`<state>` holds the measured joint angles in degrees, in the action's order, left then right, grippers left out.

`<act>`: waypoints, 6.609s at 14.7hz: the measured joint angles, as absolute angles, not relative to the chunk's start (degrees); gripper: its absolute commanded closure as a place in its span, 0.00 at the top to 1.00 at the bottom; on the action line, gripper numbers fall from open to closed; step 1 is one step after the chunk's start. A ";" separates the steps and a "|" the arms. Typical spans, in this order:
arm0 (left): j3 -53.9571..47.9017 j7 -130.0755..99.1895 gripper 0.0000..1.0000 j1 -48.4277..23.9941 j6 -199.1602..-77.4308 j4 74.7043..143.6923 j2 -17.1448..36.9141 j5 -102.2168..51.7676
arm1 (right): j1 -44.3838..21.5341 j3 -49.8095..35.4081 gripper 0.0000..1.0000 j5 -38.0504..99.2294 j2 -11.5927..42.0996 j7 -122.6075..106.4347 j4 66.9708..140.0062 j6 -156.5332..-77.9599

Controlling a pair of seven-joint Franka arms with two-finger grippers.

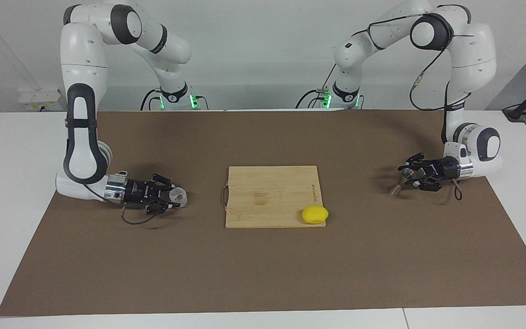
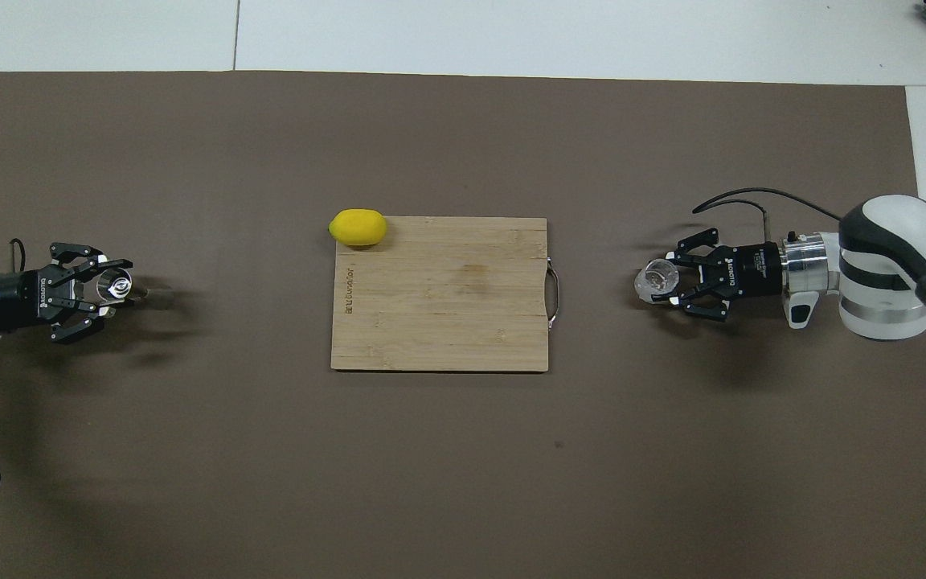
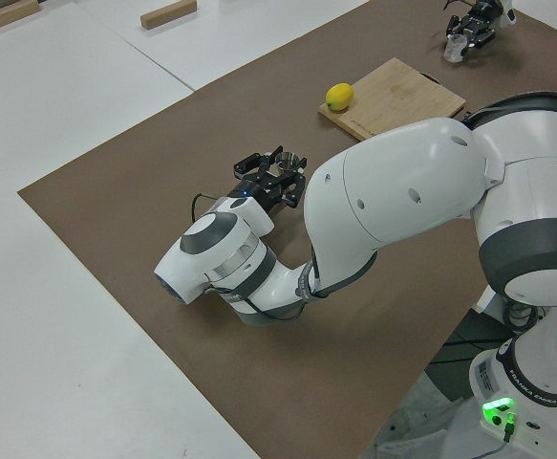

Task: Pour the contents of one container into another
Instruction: 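Close the left gripper on the dark cup while the right gripper grasps the clear cup, then carry the dark cup onto the board while the right gripper lifts the clear cup, then release the dark cup on the board while the right gripper brings the clear cup over, then withdraw the left gripper while the right gripper tilts the clear cup over the dark cup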

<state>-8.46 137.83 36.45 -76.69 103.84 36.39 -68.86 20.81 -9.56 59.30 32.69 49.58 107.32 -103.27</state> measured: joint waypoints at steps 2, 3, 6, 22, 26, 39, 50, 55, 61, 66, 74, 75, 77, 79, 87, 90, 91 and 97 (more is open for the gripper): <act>-8.46 137.74 0.42 36.45 -76.69 103.84 36.39 -68.86 | 20.82 -9.56 0.00 59.30 32.69 49.58 107.31 -103.27; -8.48 137.58 0.42 36.44 -76.69 103.83 36.39 -68.86 | 20.82 -9.56 0.00 59.30 32.70 49.58 107.29 -103.27; -8.95 136.81 0.42 36.30 -76.67 103.79 36.27 -68.86 | 20.82 -9.59 0.00 59.33 32.68 49.51 106.46 -103.25; -11.43 134.61 0.41 21.13 -80.73 117.52 21.76 -79.41 | 17.53 -10.01 0.00 59.18 20.81 58.73 103.95 -106.09; -11.44 134.61 0.42 14.08 -86.36 122.30 17.70 -86.86 | 17.24 -9.99 0.00 59.14 19.51 59.42 104.07 -106.53; -11.37 144.85 0.43 -7.19 -107.78 124.83 16.98 -114.12 | 12.27 -9.99 0.00 59.13 16.50 61.78 106.28 -109.40; -11.15 154.03 0.43 -15.13 -113.46 123.32 20.75 -124.04 | 6.09 -9.99 0.00 58.44 15.40 62.99 106.68 -113.78; -11.12 155.35 0.51 -15.68 -114.37 122.93 22.19 -124.86 | 3.70 -9.98 0.00 56.45 14.87 65.67 106.68 -113.86; -11.09 155.36 1.00 -15.84 -115.15 122.67 22.44 -124.94 | 1.60 -10.00 0.00 52.58 14.75 69.25 106.64 -115.12; -11.01 155.36 1.00 -15.95 -115.56 122.66 22.62 -124.94 | -0.49 -10.00 0.00 51.62 14.43 71.69 106.35 -116.47; -10.17 155.36 1.00 -14.53 -114.74 123.58 22.64 -124.37 | -5.02 -9.99 0.00 46.89 14.32 77.14 104.83 -119.55; -10.11 155.36 1.00 -13.63 -114.03 124.10 22.64 -123.46 | -5.32 -9.99 0.00 45.78 14.32 78.00 104.28 -119.55; -10.01 155.36 1.00 -11.09 -112.42 125.25 22.63 -120.17 | -5.94 -9.99 0.00 43.51 14.32 79.46 103.61 -119.55; -9.94 155.36 1.00 -8.39 -110.50 126.53 22.61 -117.24 | -6.64 -9.99 0.00 41.88 14.32 80.76 103.02 -119.55; -9.65 155.36 1.00 4.90 -103.22 130.66 20.70 -99.52 | -9.54 -9.97 0.00 34.88 15.49 87.57 98.74 -119.56; -9.53 155.28 1.00 12.56 -99.63 130.84 18.90 -90.53 | -10.82 -9.92 0.00 33.39 15.78 88.19 98.22 -119.56; -9.50 154.91 1.00 14.86 -98.11 130.86 18.19 -87.39 | -11.24 -9.92 0.00 31.83 15.82 88.78 98.18 -119.56; -9.37 148.16 1.00 25.86 -90.88 130.49 13.25 -69.25 | -13.41 -9.91 0.00 24.34 15.88 94.10 97.89 -119.56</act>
<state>-9.37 148.16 25.86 -90.88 130.49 13.25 -69.25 -13.41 -9.91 24.34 15.88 94.10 97.89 -119.56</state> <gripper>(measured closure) 0.000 0.498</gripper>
